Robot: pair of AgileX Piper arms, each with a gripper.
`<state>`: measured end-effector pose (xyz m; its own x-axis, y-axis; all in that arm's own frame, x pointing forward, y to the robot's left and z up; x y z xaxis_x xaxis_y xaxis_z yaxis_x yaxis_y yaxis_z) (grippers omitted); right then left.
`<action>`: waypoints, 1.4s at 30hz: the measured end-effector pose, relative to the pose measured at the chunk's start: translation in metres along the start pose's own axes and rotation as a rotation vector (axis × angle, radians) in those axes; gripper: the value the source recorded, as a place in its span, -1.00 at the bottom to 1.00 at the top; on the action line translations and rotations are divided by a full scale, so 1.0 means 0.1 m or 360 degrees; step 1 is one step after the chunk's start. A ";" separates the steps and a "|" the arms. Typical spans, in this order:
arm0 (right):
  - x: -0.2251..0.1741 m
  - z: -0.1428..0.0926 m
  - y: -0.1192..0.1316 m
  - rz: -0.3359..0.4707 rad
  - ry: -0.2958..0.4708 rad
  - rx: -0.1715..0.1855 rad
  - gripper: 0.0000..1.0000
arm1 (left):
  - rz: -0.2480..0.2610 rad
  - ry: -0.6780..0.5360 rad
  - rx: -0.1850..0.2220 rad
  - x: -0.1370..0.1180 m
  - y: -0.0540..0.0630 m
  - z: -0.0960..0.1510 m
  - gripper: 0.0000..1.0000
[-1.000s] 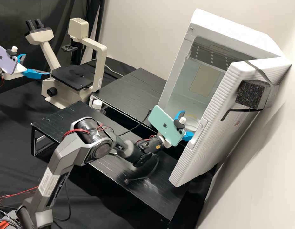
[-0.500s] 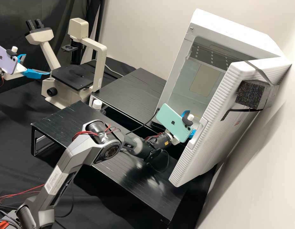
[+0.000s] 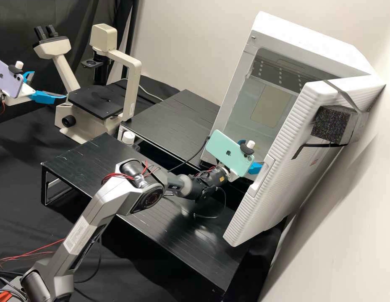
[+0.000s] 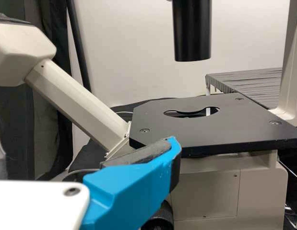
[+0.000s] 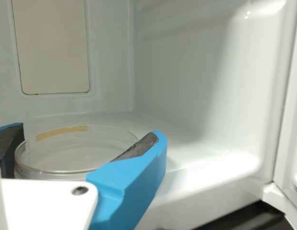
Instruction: Return the petri dish to the incubator.
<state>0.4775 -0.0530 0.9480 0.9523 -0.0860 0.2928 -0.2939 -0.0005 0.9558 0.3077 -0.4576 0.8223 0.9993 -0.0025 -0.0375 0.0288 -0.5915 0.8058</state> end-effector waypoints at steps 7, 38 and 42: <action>0.11 0.02 -0.01 0.0014 0.0010 -0.0021 -1.00 | 0.0000 0.0000 0.0000 0.00 0.00 0.00 1.00; 0.18 0.05 -0.02 -0.0105 0.0019 0.0023 1.00 | 0.0000 0.0000 0.0000 0.00 0.00 0.00 1.00; 0.18 0.05 -0.01 -0.0105 0.0019 0.0020 1.00 | 0.0000 0.0000 0.0000 0.00 0.00 0.00 1.00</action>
<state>0.4941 -0.0593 0.9519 0.9705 -0.0735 0.2295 -0.2313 -0.0181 0.9727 0.3077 -0.4576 0.8223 0.9993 -0.0025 -0.0375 0.0288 -0.5915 0.8058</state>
